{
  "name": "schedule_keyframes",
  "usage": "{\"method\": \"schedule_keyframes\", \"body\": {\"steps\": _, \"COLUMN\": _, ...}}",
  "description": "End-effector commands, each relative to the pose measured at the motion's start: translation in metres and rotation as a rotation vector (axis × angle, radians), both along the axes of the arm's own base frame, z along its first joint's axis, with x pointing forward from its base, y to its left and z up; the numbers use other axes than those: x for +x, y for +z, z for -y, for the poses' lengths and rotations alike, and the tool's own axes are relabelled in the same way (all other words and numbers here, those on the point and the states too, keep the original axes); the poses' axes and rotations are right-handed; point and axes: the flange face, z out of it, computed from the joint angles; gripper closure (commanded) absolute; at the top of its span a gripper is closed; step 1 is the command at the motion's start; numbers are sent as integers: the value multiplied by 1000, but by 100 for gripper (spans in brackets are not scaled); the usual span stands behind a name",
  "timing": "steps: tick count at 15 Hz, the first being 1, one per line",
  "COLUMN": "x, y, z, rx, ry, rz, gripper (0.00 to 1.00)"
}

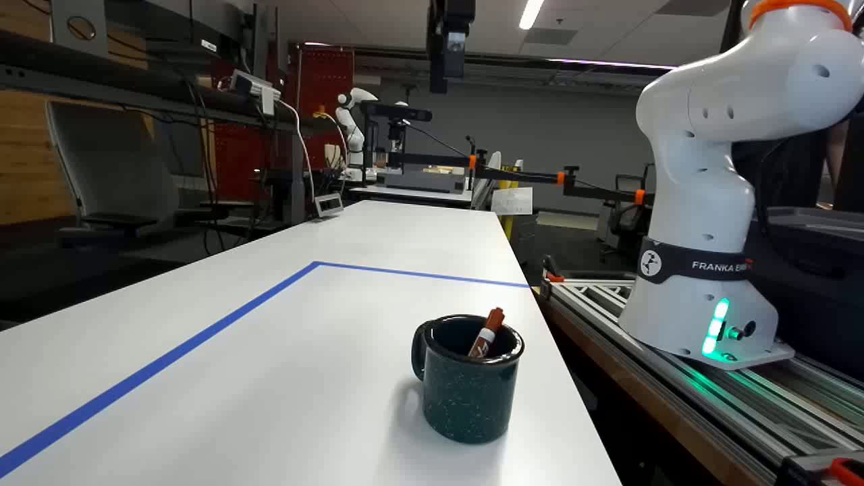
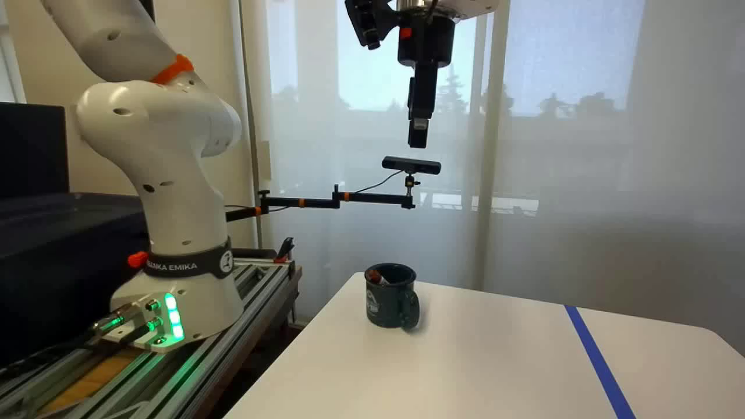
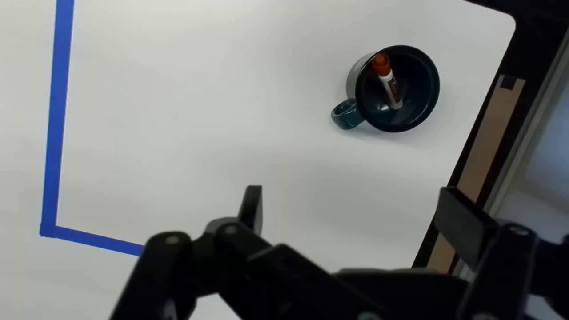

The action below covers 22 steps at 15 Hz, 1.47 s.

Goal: Remove the orange marker from the blue cup and put it on the table inside the border

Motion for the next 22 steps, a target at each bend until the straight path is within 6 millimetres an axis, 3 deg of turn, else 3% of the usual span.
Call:
{"method": "schedule_keyframes", "body": {"steps": 1, "x": 0, "y": 0, "z": 0, "rx": 0, "ry": 0, "rz": -2, "gripper": 0}}
{"method": "schedule_keyframes", "body": {"steps": 11, "x": 0, "y": 0, "z": 0, "rx": 0, "ry": 0, "rz": -3, "gripper": 0}}
{"method": "schedule_keyframes", "body": {"steps": 13, "x": 3, "y": 10, "z": -8, "rx": -38, "ry": 25, "rz": 29, "gripper": 0}}
{"method": "schedule_keyframes", "body": {"steps": 17, "x": 28, "y": -18, "z": -24, "rx": -24, "ry": 178, "rz": 23, "gripper": 0}}
{"method": "schedule_keyframes", "body": {"steps": 22, "x": 36, "y": -65, "z": -88, "rx": 86, "ry": 441, "rz": -9, "gripper": 0}}
